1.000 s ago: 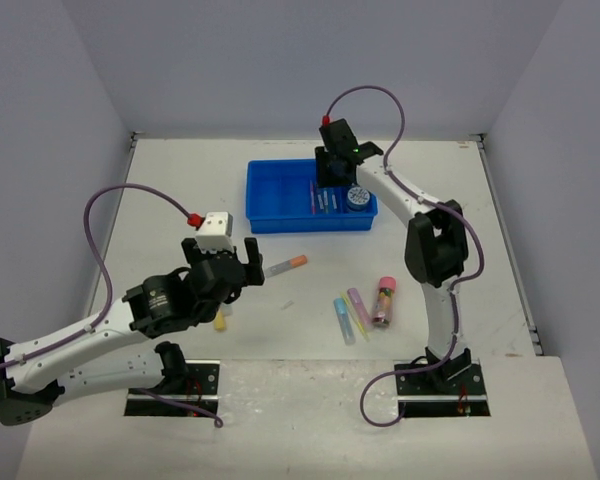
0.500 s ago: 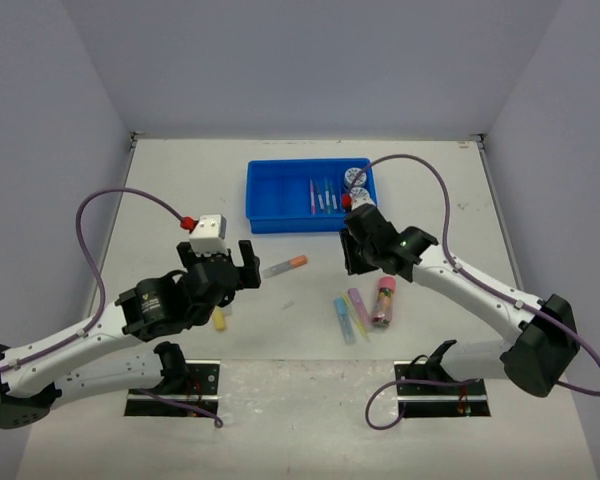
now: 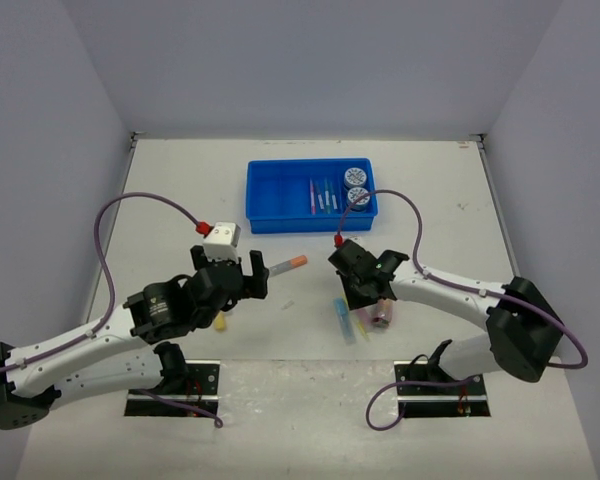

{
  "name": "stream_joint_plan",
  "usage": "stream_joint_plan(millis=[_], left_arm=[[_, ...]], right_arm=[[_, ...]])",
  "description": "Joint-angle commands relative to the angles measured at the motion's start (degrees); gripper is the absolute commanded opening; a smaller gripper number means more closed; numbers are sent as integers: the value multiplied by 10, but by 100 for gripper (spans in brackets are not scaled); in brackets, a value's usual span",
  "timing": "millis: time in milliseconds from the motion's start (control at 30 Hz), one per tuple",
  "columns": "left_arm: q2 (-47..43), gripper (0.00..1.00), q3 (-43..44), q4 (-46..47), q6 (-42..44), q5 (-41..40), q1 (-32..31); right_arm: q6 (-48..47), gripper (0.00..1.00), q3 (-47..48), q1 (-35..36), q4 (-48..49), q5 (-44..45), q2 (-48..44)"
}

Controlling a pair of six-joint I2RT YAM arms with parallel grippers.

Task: Sort the stationery into containers
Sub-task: Pick up the pen from the center of the board.

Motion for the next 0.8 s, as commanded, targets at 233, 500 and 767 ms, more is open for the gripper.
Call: stream_joint_plan(millis=[233,500,767], left_arm=[[16,100,-14,58,30,34,-2],[22,100,-23,78,33,54,-2],[19,100,-31,91,23,66,-2]], right_arm=[[34,25,-23,26,42,-12,39],[43,24,-16,34,43,1,73],[44,8,-2,37,53,-15,120]])
